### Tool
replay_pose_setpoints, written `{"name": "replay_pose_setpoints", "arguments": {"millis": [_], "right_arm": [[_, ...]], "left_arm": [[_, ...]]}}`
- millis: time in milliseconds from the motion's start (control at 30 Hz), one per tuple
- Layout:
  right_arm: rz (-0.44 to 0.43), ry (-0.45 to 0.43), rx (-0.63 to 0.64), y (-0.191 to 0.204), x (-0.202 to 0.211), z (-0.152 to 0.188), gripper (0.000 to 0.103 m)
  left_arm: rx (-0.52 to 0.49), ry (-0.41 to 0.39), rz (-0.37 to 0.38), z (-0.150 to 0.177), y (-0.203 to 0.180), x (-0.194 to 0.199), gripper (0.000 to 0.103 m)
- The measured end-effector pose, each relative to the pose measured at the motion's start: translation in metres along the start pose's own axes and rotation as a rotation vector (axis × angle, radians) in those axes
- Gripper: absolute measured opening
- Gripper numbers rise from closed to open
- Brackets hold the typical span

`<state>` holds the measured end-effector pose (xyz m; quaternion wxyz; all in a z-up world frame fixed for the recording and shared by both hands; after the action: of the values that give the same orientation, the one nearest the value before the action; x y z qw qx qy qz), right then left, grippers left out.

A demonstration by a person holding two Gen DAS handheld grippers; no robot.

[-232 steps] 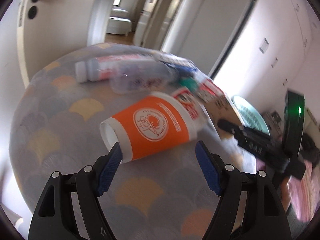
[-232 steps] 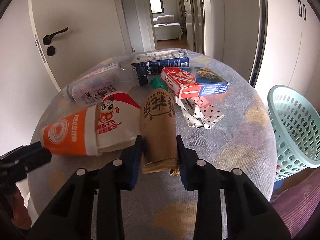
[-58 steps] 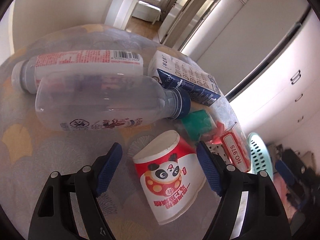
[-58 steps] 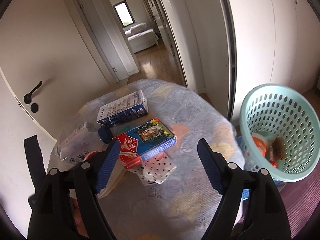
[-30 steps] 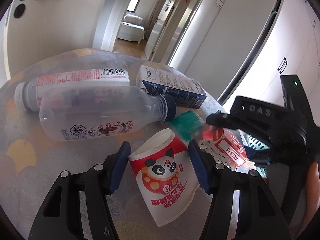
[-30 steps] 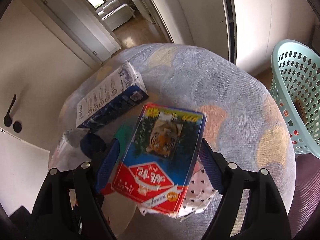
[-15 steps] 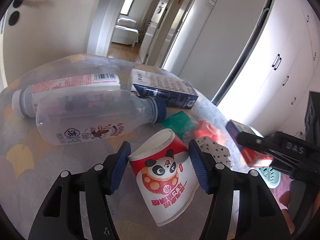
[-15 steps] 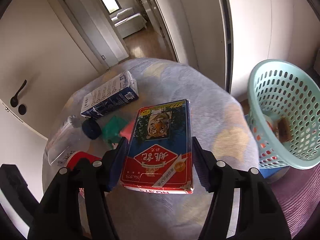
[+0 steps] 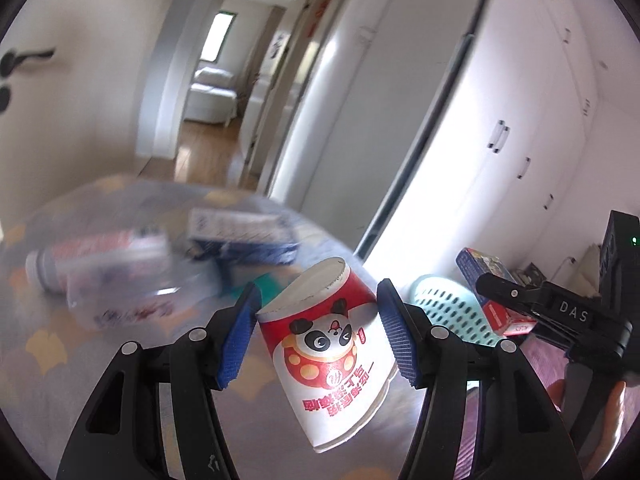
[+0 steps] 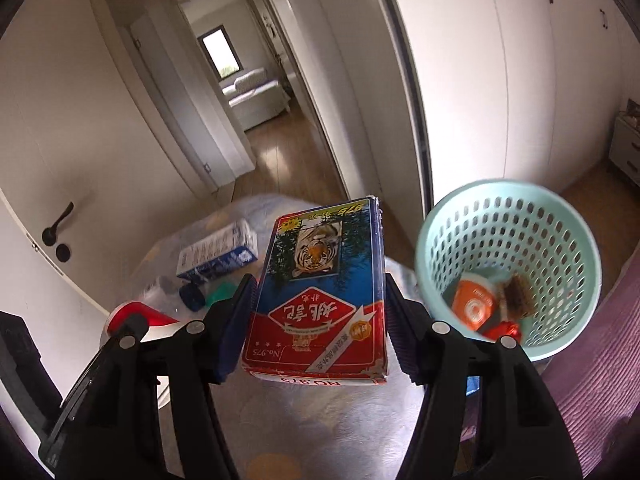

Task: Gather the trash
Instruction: 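Carry the cup and box to the basket and release them inside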

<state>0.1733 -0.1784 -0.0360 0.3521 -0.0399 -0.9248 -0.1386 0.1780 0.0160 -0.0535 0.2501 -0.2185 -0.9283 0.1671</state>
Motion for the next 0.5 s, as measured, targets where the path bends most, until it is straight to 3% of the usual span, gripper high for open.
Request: {"name": "replay_pose_setpoints", "arguments": {"millis": [167, 500], "right_arm": [[0.026, -0.061, -0.028, -0.031, 0.017, -0.016, 0.058], [0.082, -0.073, -0.131, -0.109, 0.006, -0.039, 0.058]], "left_arm": [[-0.056, 0.015, 0.048, -0.010, -0.045, -0.018, 0.058], [-0.137, 0.094, 0.137, -0.016, -0.125, -0.091, 0.058]]}}
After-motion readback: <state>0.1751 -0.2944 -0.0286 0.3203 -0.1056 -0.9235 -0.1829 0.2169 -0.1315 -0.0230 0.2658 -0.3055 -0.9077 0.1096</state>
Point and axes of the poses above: each gripper's, at about its wrist camera, not at the fingertips, and x roughly against the way its jaws point, y to its left, z to its underside, the point moved 5 cm from there along -x, roughly the way its jaws point, and after that the axes turned 9 degrees about z, right-handed, at the moved point
